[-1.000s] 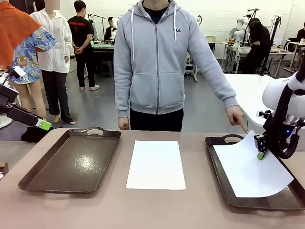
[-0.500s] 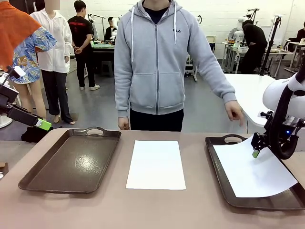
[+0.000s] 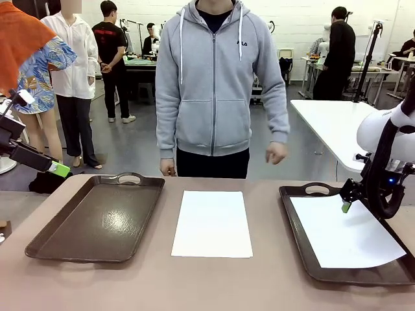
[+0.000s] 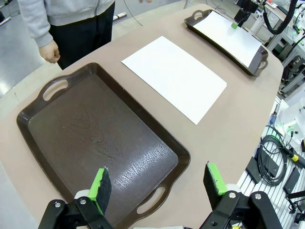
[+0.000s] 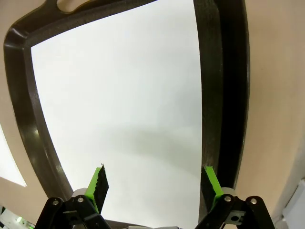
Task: Sort the A4 documents.
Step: Place the A4 Paper in the designated Handle tray.
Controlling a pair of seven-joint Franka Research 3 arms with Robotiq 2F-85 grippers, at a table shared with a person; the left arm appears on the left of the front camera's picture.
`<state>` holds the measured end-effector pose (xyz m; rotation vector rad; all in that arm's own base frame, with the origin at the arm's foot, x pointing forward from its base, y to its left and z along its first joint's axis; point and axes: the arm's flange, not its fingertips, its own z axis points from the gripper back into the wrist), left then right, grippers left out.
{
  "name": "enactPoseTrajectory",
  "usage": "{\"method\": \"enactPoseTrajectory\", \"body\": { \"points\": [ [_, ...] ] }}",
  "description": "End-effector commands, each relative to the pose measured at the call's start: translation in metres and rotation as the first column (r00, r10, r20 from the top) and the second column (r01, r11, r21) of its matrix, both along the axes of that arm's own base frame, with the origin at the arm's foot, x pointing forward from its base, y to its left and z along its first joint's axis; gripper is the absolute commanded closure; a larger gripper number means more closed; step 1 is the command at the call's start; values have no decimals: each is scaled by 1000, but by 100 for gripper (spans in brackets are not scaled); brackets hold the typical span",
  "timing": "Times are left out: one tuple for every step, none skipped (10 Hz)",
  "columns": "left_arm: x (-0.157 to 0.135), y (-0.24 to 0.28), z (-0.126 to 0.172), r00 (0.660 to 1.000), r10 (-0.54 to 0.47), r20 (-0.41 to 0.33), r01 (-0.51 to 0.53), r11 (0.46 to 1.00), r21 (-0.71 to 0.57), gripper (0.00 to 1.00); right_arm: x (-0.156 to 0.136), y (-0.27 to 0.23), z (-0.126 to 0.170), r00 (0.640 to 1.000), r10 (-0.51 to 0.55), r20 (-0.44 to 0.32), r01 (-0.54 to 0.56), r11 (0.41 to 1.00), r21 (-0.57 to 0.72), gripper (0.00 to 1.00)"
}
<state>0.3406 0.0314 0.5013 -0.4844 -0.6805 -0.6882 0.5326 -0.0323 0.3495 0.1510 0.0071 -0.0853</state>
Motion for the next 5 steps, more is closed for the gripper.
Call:
{"method": "enactPoseTrajectory", "body": {
  "points": [
    [1, 1, -1, 1000, -12, 9, 12, 1000, -16, 0, -2, 3, -4, 999, -34, 0, 34, 998, -60, 0],
    [1, 1, -1, 1000, -12, 9, 12, 1000, -16, 0, -4, 3, -3, 999, -41, 10, 42, 998, -56, 0],
    [1, 1, -1, 1000, -12, 9, 12, 1000, -16, 0, -6, 2, -1, 999, -47, 22, 48, 998, -48, 0],
    [1, 1, -1, 1000, -12, 9, 12, 1000, -16, 0, -7, 2, 0, 998, -49, 32, 50, 998, -41, 0],
    [1, 1, -1, 1000, -12, 9, 12, 1000, -16, 0, -6, 2, -1, 998, -50, 38, 51, 998, -39, 0]
  ]
}}
